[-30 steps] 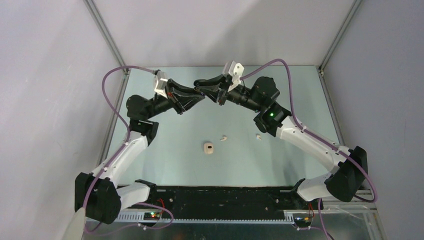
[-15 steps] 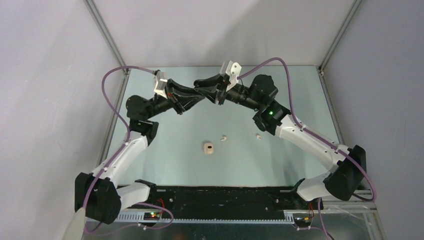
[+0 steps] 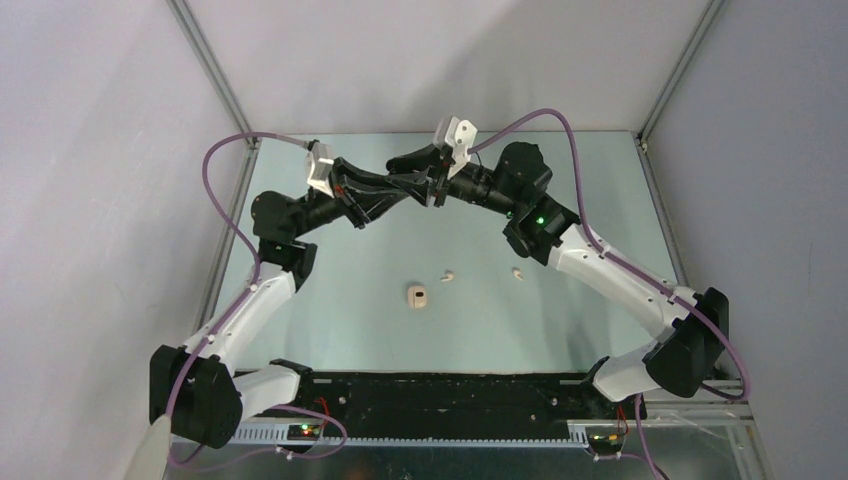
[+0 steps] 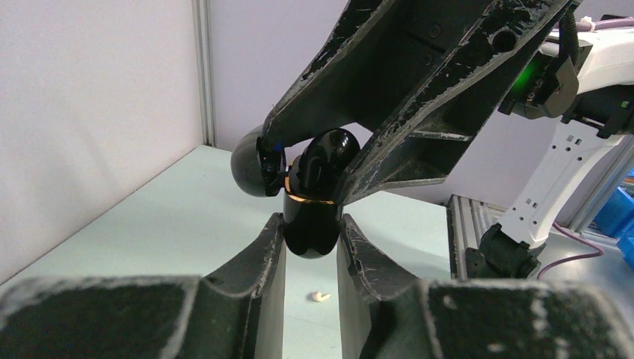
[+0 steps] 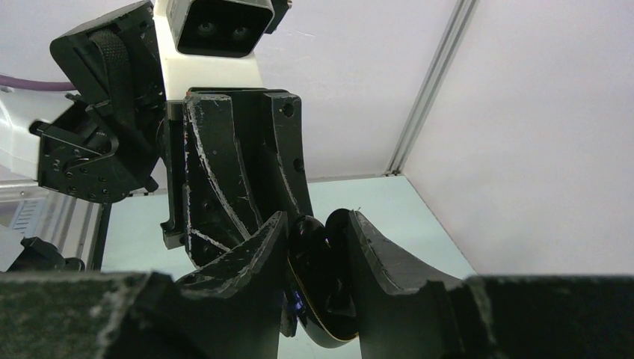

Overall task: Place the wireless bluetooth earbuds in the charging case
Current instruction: Insert the left earbud into the left side groove of the charging case.

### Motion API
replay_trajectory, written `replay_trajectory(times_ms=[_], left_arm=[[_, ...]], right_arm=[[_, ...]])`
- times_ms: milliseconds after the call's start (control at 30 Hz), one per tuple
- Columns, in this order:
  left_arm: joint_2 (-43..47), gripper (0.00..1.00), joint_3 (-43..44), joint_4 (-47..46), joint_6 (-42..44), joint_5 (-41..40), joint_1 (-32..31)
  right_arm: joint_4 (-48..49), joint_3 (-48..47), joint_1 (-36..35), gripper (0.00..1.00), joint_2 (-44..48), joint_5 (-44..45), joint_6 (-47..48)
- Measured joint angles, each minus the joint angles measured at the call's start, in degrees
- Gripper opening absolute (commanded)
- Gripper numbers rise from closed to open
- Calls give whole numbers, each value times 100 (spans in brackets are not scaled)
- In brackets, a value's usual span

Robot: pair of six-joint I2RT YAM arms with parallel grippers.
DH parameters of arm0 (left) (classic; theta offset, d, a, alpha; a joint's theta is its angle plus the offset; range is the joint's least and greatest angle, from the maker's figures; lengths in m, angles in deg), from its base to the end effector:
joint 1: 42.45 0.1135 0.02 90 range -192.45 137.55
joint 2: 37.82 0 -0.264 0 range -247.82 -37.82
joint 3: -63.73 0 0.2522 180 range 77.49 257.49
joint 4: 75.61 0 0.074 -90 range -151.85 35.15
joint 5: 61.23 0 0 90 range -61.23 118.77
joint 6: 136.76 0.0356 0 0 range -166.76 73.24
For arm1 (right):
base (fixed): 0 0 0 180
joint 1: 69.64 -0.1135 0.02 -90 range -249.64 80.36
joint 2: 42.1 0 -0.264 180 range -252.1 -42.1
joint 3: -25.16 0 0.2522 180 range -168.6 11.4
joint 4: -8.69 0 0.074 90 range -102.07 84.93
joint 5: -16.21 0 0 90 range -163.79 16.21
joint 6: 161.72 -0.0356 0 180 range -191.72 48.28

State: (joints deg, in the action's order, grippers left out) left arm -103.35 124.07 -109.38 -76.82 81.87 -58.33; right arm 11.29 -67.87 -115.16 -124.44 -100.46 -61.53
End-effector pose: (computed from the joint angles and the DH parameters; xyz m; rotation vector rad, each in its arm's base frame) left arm 0.2284 -0.0946 0.3766 0.7475 1.1519 -1.1739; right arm 0.2237 0.2507 0.4463 -0.9909 1.0073 0.8248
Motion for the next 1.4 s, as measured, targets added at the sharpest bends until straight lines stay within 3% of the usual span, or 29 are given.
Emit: replay_trajectory(times_ms=[1400], left_arm=[[9,0,0,0,0,22,9]], right_arm=[[-140,-354,155,46,-173,-127,179]])
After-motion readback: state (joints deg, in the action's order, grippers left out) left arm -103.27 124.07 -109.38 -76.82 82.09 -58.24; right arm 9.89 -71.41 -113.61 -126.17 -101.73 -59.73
